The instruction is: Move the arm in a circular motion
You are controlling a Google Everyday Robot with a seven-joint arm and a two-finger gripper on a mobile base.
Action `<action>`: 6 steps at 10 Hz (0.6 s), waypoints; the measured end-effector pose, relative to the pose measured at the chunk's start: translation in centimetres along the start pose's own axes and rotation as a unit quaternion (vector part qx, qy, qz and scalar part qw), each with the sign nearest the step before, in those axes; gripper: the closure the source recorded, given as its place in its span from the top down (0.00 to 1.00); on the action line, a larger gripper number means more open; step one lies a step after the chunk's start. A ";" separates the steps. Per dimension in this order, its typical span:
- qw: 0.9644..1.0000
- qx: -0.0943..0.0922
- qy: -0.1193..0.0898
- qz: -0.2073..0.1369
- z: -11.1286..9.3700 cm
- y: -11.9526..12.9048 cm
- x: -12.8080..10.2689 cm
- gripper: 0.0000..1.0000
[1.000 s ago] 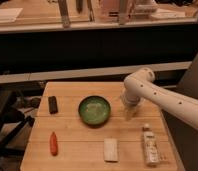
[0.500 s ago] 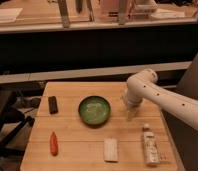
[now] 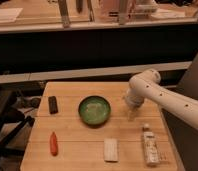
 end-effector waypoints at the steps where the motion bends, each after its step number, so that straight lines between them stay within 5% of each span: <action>1: 1.000 -0.001 -0.001 -0.001 -0.1 0.0 0.1 0.80; 6: 1.000 -0.006 -0.002 -0.004 -0.6 0.5 0.4 0.80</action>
